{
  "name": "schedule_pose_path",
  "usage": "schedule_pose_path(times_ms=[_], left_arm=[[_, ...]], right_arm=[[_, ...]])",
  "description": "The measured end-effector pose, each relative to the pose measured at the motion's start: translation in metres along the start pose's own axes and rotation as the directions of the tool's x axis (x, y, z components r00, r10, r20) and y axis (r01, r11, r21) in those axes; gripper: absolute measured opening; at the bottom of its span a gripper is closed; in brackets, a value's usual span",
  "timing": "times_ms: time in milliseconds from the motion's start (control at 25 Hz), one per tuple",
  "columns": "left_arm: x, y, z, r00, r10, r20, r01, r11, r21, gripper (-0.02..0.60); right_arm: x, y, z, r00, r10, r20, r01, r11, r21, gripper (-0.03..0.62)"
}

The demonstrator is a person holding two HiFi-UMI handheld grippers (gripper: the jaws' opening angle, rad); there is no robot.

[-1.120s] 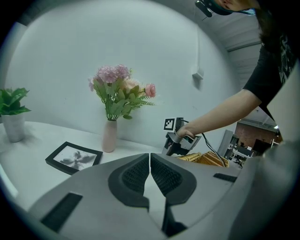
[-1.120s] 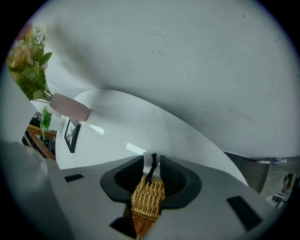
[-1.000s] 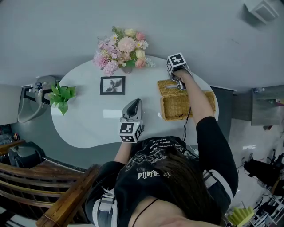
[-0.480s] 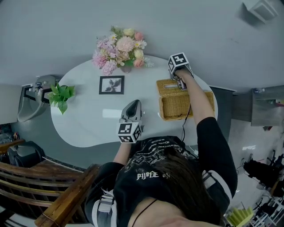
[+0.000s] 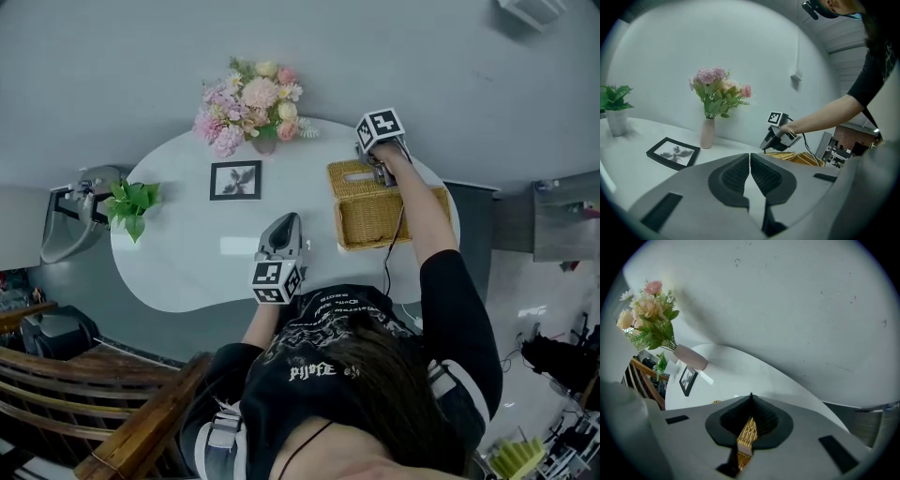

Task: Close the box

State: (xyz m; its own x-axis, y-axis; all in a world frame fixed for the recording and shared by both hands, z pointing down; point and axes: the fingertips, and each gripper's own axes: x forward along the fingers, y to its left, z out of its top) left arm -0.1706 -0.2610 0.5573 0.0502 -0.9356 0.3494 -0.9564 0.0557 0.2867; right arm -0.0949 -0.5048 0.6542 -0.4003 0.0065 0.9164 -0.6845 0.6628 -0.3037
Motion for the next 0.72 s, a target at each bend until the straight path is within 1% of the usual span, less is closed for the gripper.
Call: schedule_pose_path(times_ms=[120,240,480,720], left_arm=[[-0.006,0.004,-0.001,1.000,0.020,0.009,-0.020,1.000,-0.010,0.028],[-0.014,0.004,-0.001,0.999,0.050,0.021,-0.049,0.999,-0.010,0.028],[-0.030,-0.004,-0.005,0.999,0.033,0.041,-0.032,0.999,-0.020,0.028],[-0.040,-0.014,-0.007,0.998,0.027,0.059,-0.026,0.999,-0.019,0.028]], right_arm=[[-0.008,0.006,0.001,0.999,0.001,0.036,-0.001,1.000,0.002,0.034],[-0.021,0.008,0.001,0.997,-0.015,0.079,0.016,1.000,-0.003,0.034],[-0.049,0.020,0.001,0.983,-0.033,0.178,0.038,0.999,-0.027,0.034],[-0.078,0.028,0.004,0.959,-0.036,0.281,0.047,0.998,-0.030,0.034]])
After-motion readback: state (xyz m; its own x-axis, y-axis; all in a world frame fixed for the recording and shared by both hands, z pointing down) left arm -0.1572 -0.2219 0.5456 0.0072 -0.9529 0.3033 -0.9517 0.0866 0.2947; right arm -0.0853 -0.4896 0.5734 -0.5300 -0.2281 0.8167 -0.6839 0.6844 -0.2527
